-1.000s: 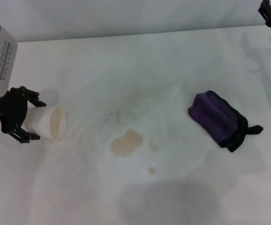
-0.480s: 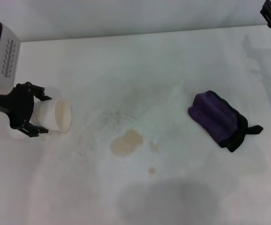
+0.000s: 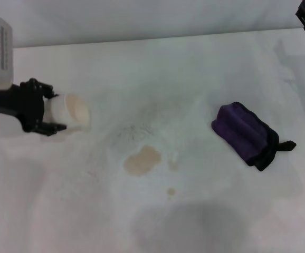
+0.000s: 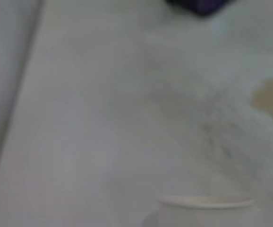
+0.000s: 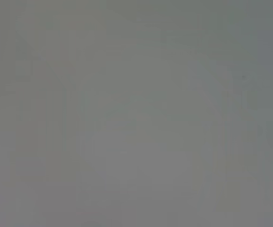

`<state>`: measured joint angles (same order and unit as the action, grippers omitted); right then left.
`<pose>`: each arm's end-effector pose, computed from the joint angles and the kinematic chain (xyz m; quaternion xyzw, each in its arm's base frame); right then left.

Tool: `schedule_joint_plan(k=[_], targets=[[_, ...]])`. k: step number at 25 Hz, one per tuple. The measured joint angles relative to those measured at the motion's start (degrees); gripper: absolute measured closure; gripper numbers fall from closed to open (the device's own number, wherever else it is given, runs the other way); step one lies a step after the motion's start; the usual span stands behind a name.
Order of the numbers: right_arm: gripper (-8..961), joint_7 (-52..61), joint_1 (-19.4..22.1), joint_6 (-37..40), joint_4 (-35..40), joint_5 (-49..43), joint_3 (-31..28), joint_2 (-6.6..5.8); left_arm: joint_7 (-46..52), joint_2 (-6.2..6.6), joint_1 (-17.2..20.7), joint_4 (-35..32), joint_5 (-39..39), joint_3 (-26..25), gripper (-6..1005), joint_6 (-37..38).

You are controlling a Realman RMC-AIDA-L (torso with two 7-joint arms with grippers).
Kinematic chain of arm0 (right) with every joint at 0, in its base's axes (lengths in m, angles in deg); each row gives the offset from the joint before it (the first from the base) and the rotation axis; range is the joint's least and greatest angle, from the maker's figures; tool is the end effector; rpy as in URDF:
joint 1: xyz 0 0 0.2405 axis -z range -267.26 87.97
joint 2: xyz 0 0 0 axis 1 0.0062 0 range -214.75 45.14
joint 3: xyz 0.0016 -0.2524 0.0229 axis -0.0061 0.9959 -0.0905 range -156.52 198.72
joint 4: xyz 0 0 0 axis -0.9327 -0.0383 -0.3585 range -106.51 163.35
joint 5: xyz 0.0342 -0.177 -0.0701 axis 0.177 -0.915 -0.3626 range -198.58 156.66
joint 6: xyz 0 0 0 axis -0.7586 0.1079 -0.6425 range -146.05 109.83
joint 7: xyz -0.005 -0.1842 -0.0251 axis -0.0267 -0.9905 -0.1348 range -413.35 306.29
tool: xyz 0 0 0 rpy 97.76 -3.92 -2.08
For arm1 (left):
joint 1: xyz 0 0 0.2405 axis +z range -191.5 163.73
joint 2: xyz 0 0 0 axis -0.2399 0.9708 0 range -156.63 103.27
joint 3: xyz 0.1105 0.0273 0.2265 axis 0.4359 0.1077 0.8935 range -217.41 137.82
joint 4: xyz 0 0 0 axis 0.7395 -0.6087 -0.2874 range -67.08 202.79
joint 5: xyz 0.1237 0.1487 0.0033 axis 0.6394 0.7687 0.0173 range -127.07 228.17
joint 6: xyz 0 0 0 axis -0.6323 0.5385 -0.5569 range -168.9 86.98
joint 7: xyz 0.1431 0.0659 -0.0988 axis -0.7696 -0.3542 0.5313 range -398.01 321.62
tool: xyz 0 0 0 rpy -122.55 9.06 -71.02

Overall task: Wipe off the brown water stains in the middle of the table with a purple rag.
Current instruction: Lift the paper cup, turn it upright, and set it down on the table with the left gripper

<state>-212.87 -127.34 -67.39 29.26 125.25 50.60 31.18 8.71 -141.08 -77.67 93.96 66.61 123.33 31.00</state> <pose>0.3478 0.4308 0.0528 -0.5830 0.3798 0.2897 0.6572 -0.2438 0.4169 -0.0379 -0.9831 0.0830 0.1060 0.1239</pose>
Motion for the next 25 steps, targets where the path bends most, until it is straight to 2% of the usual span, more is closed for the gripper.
schedule_joint_plan(k=[3,6,8,13,14,16,17,19,22,25], targets=[[81,0.0,0.16,-0.09,0.15,-0.13,0.16,-0.19,2.89,0.7,2.33,0.19,-8.35,-0.06,313,3.29],[82,-0.07,0.52,-0.1,0.58,-0.22,0.2,-0.31,3.85,0.67,6.16,-0.07,-18.87,-0.07,313,5.0],[82,-0.07,1.4,-0.13,1.63,-0.25,0.35,-0.33,3.46,-0.25,9.08,-0.24,-26.2,-0.06,312,5.38],[82,-0.04,2.46,-0.14,2.35,-0.33,1.38,-0.4,-1.59,-3.83,17.84,-1.62,-46.47,-0.11,312,6.14],[82,-0.05,2.87,-0.19,2.65,-0.31,1.7,-0.41,-3.23,-4.18,19.66,-3.2,-50.25,-0.09,312,6.3],[82,-0.06,3.49,-0.22,3.03,-0.31,2.25,-0.42,-7.69,-4.08,23.62,-9.12,-57.74,-0.1,312,6.03],[82,-0.06,3.92,-0.27,3.25,-0.31,2.96,-0.49,-12.8,-4.22,27.15,-14.26,-63.53,-0.12,312,5.57],[82,-0.06,4.03,-0.27,3.33,-0.32,3.16,-0.51,-14.28,-4.33,28.07,-15.62,-65.09,-0.13,311,5.43],[82,-0.02,4.36,-0.29,3.54,-0.31,4.14,-0.45,-21.24,-4.71,32.41,-24.06,-74.06,-0.16,311,3.05],[82,0.07,4.81,-0.57,3.68,-0.32,5.9,-0.42,-26.1,-4.91,34.78,-31.28,-82.16,-0.21,310,-1.63]])
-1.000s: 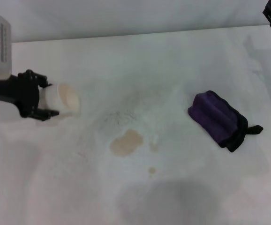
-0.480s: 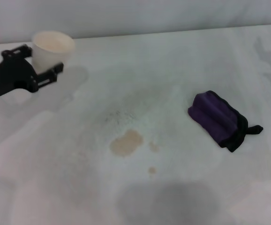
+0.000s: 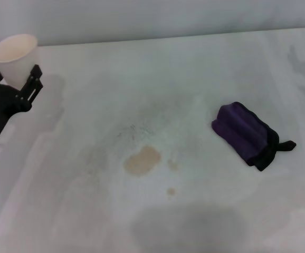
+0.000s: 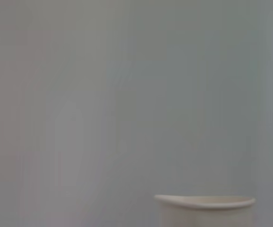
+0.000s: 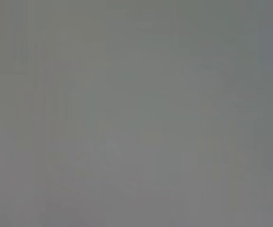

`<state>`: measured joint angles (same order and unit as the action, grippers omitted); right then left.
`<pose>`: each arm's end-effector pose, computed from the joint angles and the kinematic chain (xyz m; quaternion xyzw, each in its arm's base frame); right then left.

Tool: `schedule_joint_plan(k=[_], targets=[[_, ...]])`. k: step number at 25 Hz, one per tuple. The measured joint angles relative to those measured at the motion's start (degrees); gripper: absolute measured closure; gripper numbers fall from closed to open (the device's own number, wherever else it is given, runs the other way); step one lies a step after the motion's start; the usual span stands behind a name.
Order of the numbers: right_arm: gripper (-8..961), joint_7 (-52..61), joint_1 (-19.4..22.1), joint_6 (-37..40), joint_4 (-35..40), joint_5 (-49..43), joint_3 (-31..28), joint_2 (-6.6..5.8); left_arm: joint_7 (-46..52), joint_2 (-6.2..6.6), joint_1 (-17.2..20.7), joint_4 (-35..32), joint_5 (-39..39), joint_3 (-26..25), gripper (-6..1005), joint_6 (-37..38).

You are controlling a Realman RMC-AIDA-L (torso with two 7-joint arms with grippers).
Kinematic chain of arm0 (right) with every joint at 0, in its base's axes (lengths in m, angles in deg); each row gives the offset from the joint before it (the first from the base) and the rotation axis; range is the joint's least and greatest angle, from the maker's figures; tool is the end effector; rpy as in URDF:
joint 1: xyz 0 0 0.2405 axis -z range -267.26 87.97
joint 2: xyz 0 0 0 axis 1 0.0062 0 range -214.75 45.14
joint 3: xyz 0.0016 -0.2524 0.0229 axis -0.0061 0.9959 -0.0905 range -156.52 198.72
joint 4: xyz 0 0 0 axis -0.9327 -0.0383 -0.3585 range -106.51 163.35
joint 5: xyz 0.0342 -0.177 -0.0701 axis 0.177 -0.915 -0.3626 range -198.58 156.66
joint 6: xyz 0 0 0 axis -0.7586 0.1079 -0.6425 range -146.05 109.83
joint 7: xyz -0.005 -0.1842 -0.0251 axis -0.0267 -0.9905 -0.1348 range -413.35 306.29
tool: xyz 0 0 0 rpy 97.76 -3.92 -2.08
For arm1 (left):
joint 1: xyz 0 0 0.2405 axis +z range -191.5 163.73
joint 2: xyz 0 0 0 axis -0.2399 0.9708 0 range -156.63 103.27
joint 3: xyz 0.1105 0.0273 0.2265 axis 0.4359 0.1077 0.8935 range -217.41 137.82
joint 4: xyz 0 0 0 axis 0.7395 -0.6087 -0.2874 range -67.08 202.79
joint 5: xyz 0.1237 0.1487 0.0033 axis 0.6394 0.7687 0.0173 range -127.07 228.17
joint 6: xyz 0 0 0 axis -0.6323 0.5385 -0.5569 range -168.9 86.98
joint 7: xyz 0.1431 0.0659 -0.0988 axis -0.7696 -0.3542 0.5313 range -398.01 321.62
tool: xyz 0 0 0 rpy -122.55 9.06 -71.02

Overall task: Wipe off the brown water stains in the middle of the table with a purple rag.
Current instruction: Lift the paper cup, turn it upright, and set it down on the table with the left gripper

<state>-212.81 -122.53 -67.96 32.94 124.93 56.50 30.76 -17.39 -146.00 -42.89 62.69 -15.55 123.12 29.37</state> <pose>0.3668 0.4126 0.0630 -0.6056 0.3501 0.2565 0.6670 -0.2771 0.3601 -0.0425 -0.7600 -0.2382 -0.3449 0.4967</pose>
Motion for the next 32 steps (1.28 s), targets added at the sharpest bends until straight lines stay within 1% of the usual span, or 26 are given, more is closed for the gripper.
schedule_joint_plan(k=[2,5,7,9,11,20,26,32], targets=[[82,0.0,0.2,-0.45,0.03,0.01,1.04,0.04,-1.14,-0.16,0.78,-2.77,-4.04,-0.02,310,-3.29],[82,0.0,0.43,-1.34,0.05,0.01,2.67,0.14,-1.29,-0.34,0.94,-4.86,-7.57,-0.07,310,-7.33],[82,0.0,0.56,-1.99,0.05,-0.01,3.49,0.22,-1.33,-0.36,0.63,-5.9,-7.76,-0.01,310,-10.38],[82,-0.01,0.62,-2.38,0.05,-0.03,4.02,0.26,-1.34,-0.36,0.57,-6.14,-7.66,0.0,310,-11.25],[82,0.0,0.63,-2.58,0.05,-0.06,4.65,0.28,-1.37,-0.38,0.65,-6.86,-7.57,0.02,310,-13.87],[82,0.05,0.63,-3.29,-0.15,-0.08,4.86,0.28,-1.41,-0.39,1.89,-7.06,-7.49,0.03,311,-15.54],[82,0.04,0.36,-3.35,-0.27,-0.08,4.86,0.32,-1.53,-0.38,2.62,-7.1,-5.35,0.02,309,-15.65],[82,0.03,0.29,-3.35,-0.3,-0.08,4.85,0.36,-1.55,-0.39,3.13,-7.19,-4.78,0.04,308,-16.19]])
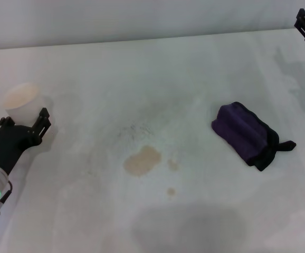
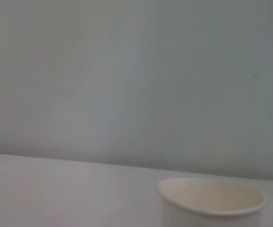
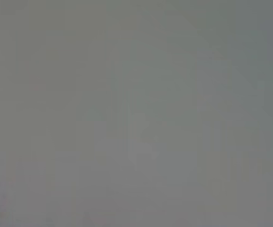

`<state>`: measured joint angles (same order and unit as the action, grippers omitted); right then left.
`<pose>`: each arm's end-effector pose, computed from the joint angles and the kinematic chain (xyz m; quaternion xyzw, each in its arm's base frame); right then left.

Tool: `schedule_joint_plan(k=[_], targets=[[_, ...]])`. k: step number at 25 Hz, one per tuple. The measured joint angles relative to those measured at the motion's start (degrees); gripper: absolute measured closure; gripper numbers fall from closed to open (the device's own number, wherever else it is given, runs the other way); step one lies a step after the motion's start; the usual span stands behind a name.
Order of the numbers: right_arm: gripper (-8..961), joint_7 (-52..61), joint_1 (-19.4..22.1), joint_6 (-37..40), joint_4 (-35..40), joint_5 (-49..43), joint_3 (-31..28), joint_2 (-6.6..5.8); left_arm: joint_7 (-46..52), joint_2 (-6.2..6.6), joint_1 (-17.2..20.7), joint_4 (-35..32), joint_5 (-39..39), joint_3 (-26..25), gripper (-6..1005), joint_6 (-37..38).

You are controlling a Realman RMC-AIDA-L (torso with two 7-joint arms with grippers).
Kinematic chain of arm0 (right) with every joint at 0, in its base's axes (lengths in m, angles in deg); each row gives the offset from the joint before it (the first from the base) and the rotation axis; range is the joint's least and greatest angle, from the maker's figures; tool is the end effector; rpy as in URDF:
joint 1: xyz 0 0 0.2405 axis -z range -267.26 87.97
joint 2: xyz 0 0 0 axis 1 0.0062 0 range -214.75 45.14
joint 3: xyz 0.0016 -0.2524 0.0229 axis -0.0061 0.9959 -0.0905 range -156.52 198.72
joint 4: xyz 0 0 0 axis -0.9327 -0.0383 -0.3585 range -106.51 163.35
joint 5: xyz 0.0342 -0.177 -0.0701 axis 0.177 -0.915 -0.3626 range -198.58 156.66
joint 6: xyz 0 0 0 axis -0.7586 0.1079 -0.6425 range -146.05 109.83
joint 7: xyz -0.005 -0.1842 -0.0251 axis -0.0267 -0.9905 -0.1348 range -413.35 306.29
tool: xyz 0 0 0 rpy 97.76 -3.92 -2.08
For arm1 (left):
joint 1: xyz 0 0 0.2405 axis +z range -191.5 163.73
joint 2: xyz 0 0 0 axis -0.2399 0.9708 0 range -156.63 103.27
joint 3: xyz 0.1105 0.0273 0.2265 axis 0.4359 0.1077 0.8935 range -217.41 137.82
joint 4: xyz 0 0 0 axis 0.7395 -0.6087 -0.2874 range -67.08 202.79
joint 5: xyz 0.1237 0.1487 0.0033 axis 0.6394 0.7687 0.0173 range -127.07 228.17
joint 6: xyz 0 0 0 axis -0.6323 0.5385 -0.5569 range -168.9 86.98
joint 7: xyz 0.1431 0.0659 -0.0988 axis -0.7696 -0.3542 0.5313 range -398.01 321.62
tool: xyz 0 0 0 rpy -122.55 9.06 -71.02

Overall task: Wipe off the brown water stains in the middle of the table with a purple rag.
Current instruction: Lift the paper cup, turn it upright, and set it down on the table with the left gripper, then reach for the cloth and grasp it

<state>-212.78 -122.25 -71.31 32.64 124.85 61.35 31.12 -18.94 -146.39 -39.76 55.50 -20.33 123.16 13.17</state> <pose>0.3513 0.4120 0.0518 -0.6383 0.3186 0.2643 0.6491 -0.3173 0.3420 -0.0839 -0.7425 -0.3724 -0.2655 0.4894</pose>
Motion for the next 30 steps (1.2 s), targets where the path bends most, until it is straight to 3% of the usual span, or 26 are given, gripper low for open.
schedule_joint_plan(k=[10,15,21,30], targets=[[83,1.37,0.4,-0.44,0.01,0.0,0.0,0.0,-5.33,0.0,2.15,-2.97,0.62,0.0,305,0.41],[83,1.39,0.52,-1.37,-0.11,0.0,0.0,0.0,-5.28,0.07,2.69,-4.09,0.66,-0.01,156,0.39],[83,1.4,0.66,-1.46,-0.01,0.0,0.0,-0.02,-5.25,0.1,4.08,-4.78,0.66,-0.01,109,0.44],[83,1.4,1.1,-2.3,0.34,0.0,0.0,-0.24,-5.77,0.22,6.74,-6.22,2.66,-0.01,114,0.67]])
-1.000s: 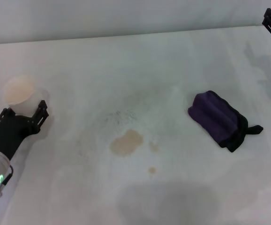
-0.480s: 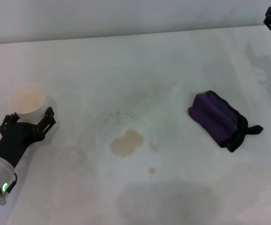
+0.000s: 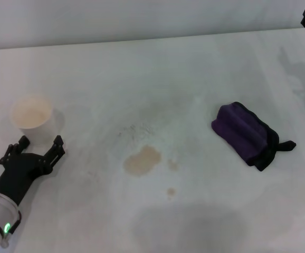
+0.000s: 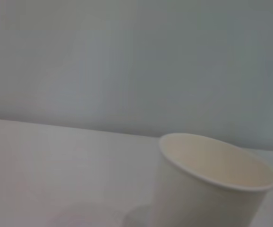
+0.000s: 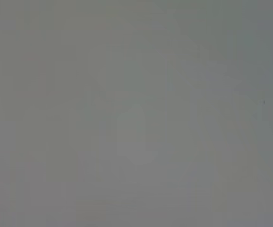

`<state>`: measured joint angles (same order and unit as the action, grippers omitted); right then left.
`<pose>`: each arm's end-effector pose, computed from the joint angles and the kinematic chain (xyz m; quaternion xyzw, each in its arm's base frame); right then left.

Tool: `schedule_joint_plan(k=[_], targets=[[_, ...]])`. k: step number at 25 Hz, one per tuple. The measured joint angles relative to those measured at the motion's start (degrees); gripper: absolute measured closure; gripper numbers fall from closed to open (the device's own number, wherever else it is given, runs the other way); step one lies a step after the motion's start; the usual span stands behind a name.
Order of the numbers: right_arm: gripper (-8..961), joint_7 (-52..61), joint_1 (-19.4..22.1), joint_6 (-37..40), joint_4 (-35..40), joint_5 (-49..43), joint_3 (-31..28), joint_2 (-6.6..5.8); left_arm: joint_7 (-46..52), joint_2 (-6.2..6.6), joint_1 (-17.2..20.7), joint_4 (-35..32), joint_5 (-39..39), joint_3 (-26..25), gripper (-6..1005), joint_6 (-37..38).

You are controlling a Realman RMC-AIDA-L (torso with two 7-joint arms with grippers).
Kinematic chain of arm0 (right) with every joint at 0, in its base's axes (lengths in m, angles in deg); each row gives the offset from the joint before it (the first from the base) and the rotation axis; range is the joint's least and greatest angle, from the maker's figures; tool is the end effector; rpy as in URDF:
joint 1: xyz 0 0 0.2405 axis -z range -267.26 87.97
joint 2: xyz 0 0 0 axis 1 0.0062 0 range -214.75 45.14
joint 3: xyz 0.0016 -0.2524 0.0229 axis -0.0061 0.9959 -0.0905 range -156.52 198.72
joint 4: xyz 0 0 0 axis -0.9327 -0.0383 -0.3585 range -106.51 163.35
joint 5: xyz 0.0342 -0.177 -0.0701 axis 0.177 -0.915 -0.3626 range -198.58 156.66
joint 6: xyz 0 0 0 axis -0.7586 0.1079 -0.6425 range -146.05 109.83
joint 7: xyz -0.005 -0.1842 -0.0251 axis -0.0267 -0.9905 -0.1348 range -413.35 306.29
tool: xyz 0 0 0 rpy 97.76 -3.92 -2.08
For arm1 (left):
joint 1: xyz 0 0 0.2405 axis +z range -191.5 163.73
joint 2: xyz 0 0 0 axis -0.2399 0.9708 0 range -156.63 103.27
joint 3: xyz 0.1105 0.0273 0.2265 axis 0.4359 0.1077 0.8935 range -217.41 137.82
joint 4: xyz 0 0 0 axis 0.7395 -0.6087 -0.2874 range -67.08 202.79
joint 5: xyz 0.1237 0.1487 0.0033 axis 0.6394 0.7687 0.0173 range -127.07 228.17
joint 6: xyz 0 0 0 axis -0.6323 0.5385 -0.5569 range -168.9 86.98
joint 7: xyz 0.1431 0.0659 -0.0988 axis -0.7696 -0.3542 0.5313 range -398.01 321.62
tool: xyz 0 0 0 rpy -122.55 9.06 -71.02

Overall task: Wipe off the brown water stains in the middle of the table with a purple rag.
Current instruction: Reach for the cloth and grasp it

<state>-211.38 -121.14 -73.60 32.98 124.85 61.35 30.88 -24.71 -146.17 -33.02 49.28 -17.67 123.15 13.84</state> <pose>0.3526 0.4069 0.0590 -0.6305 0.3144 0.2800 0.6521 -0.3223 0.3010 -0.1039 -0.7520 -0.3799 -0.2529 0.4756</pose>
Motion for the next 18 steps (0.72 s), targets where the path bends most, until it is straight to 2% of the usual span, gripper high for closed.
schedule_joint_plan(k=[3,9,15,18], targets=[[83,0.0,-0.14,-0.47,0.01,0.0,0.0,0.0,0.01,-0.03,1.29,-1.06,0.36,0.0,114,1.0],[83,0.0,-0.42,-0.8,0.01,0.0,0.0,0.1,0.05,-0.02,6.84,-3.79,0.8,0.01,115,10.79],[83,0.07,-0.53,-0.81,0.01,0.01,0.06,0.16,0.4,0.03,10.33,-4.36,2.62,0.1,115,16.75],[83,2.76,-0.56,-0.85,0.32,-0.5,3.22,0.11,2.32,0.1,12.2,-4.24,2.67,0.03,116,20.3]])
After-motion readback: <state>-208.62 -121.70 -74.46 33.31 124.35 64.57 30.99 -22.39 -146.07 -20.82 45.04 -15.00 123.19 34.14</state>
